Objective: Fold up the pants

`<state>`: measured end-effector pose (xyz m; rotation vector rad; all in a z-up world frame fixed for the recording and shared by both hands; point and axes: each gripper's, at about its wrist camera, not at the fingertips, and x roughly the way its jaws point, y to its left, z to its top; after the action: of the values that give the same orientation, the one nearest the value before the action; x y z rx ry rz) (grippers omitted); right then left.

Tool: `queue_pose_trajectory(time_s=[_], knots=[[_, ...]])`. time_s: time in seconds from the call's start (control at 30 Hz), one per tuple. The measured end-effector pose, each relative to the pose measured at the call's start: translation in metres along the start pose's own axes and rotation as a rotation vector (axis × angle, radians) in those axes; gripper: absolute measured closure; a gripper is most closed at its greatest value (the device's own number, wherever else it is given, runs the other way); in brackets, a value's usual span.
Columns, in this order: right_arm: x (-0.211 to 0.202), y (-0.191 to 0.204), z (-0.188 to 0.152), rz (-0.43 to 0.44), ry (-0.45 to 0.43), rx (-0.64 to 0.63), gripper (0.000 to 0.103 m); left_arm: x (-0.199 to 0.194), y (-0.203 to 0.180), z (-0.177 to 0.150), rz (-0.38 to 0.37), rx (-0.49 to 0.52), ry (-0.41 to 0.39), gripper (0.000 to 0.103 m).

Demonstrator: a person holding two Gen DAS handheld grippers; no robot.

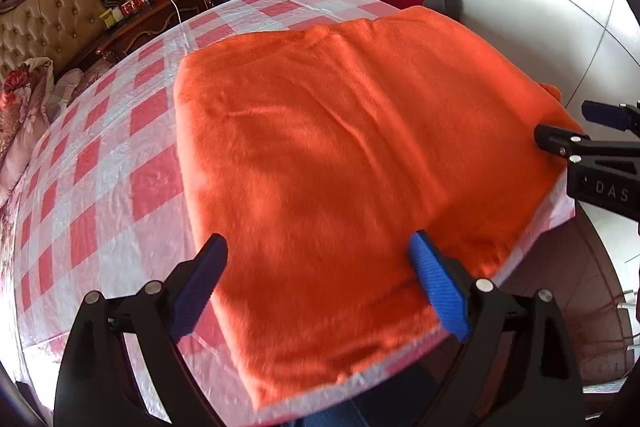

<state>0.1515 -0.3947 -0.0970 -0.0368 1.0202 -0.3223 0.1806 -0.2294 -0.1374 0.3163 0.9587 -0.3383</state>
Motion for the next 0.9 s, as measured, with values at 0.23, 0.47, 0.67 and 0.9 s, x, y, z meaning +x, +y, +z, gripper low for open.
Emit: queue_pose_trajectory(time_s=[0.23,0.47,0.67,0.9], knots=[[-0.017,-0.005,-0.031,-0.054,0.010,0.007,0.023,-0.035,-0.003,-0.032,-0.020,-0.010,-0.002,0.007],[-0.077,-0.008,-0.059,-0.053,-0.072,0.054,0.023,-0.092,-0.006,-0.043,-0.103,-0.066,-0.091,0.002],[-0.130,-0.007,-0.060,-0.049,-0.182,0.094,0.022,-0.132,0.001,-0.034,-0.155,-0.136,-0.174,0.002],[-0.146,-0.005,-0.055,-0.039,-0.217,0.087,0.022,-0.148,-0.002,-0.027,-0.158,-0.156,-0.208,0.002]])
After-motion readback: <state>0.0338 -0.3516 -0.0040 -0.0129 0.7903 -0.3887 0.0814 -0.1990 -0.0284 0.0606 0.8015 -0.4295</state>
